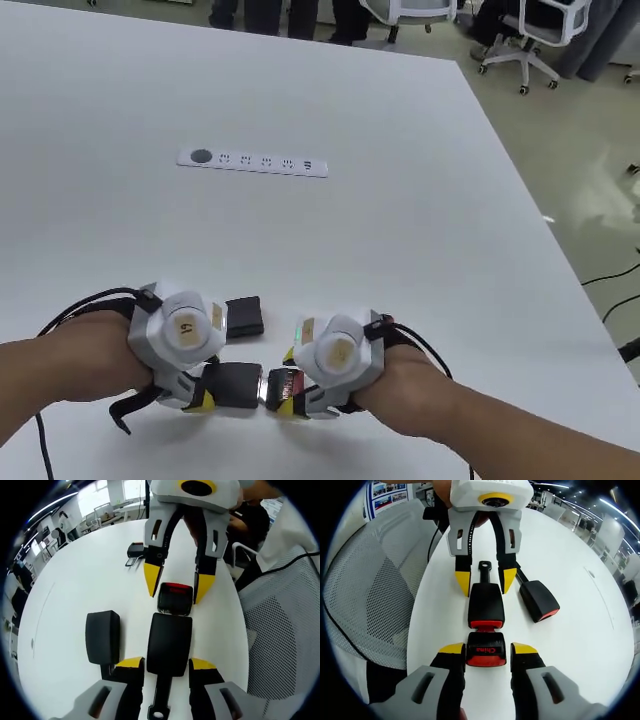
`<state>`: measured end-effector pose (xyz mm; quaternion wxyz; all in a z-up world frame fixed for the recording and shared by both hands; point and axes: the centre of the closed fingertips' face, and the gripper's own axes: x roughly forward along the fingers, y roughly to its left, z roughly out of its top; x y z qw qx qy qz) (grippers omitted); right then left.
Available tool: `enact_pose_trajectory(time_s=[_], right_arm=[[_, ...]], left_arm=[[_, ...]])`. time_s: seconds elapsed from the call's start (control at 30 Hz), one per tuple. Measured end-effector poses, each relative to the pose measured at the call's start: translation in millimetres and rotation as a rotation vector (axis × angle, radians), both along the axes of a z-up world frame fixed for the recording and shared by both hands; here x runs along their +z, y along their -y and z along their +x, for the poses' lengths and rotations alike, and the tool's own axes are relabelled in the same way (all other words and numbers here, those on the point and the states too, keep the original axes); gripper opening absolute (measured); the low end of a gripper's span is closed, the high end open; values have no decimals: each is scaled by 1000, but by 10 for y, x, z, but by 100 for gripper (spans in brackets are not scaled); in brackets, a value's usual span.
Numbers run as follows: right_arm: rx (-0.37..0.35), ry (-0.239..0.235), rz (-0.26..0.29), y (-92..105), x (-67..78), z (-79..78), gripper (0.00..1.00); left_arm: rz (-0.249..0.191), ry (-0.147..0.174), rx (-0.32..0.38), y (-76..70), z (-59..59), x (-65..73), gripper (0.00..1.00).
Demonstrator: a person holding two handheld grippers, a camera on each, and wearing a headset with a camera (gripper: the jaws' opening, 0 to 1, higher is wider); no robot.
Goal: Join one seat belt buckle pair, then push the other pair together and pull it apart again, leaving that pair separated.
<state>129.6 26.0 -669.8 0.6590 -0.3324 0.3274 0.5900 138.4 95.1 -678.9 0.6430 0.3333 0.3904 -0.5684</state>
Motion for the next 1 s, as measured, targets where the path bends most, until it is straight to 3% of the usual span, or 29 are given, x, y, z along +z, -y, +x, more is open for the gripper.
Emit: enact_pose_trajectory(time_s=[0.03, 0.07, 0.2, 0.3, 0.47, 0.57, 0.77, 1.0], right_arm=[[-1, -1, 6, 3, 55, -5, 33], [-6, 6, 13, 21, 93, 18, 33], [-18, 6, 25, 129, 184, 97, 33], [-28, 19, 23, 252, 255, 197, 33], [-62, 37, 3, 503, 283, 421, 33], [-85, 46, -8, 628, 290, 525, 33], [-130, 52, -36, 926, 210, 727, 33], [-176, 48, -78, 1257, 75, 880, 34]], left_arm=[[-2, 0, 2, -2, 4, 11, 36], [-11, 5, 6, 23, -17, 135, 36], [-21, 19, 6, 22, 42, 260, 39], [-41, 35, 13, 31, 177, 380, 40], [-46, 62, 32, 30, 411, 447, 40], [-43, 67, 47, -3, 591, 425, 40], [-46, 70, 66, 2, 813, 357, 40], [-31, 43, 64, 47, 882, 263, 42]])
